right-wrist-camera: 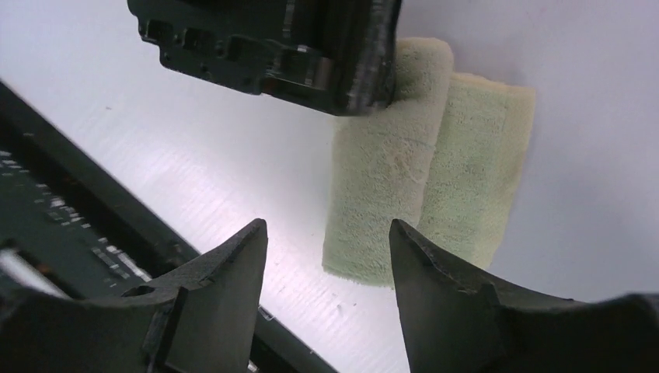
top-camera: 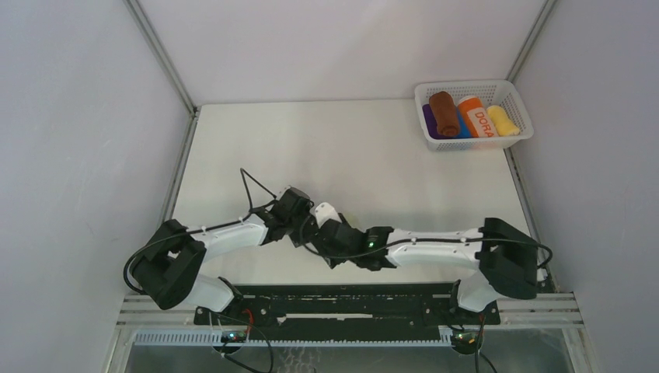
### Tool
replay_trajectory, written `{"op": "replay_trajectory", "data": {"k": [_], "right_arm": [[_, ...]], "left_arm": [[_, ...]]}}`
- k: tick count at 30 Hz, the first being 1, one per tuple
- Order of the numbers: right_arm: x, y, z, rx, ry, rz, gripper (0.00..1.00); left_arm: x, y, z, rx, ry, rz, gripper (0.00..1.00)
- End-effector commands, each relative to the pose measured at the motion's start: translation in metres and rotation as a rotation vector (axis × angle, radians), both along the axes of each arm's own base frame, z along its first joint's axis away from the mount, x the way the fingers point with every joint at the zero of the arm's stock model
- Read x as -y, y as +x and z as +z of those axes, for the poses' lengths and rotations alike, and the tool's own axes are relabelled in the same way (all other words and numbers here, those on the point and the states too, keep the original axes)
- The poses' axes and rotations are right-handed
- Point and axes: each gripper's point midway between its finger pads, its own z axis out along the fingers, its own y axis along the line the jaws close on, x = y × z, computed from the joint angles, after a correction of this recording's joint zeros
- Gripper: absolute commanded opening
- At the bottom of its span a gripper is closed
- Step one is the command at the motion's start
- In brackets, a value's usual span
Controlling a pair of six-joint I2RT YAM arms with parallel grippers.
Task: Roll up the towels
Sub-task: Roll the towel at the center of the board.
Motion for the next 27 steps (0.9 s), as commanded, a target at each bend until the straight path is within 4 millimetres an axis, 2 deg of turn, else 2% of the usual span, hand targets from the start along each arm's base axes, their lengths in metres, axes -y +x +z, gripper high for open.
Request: {"op": "replay_trajectory", "data": {"k": [1, 5, 10, 13, 15, 19, 23, 27], "right_arm": [[0.011, 0.019, -0.009, 0.194, -0.247, -0.015, 0.58], [0.010, 0.017, -0.029, 0.222, -0.348, -0.001, 0.57], [0.024, 0.019, -0.048, 0.225, -0.441, -0.041, 0.53], [0.033, 0.020, -0.056, 0.213, -0.483, -0.059, 0.47], [0.034, 0.020, -0.060, 0.188, -0.484, -0.059, 0.37], [0.020, 0.013, -0.067, 0.099, -0.410, 0.012, 0.14], [-0.004, 0.002, -0.064, -0.048, -0.267, 0.113, 0.03], [-0.020, -0.006, -0.053, -0.246, -0.061, 0.152, 0.00]], "left_arm": [[-0.003, -0.008, -0.004, -0.028, 0.049, -0.036, 0.62], [-0.003, -0.008, -0.003, -0.027, 0.047, -0.036, 0.62], [-0.003, -0.009, -0.003, -0.028, 0.045, -0.037, 0.62], [-0.003, -0.009, -0.002, -0.028, 0.044, -0.033, 0.62], [-0.006, -0.010, -0.002, -0.028, 0.047, -0.023, 0.63], [-0.015, -0.013, 0.001, -0.018, 0.054, 0.013, 0.64], [-0.031, -0.019, 0.007, 0.006, 0.057, 0.067, 0.67], [-0.044, -0.016, 0.030, 0.105, 0.008, 0.133, 0.72]]}}
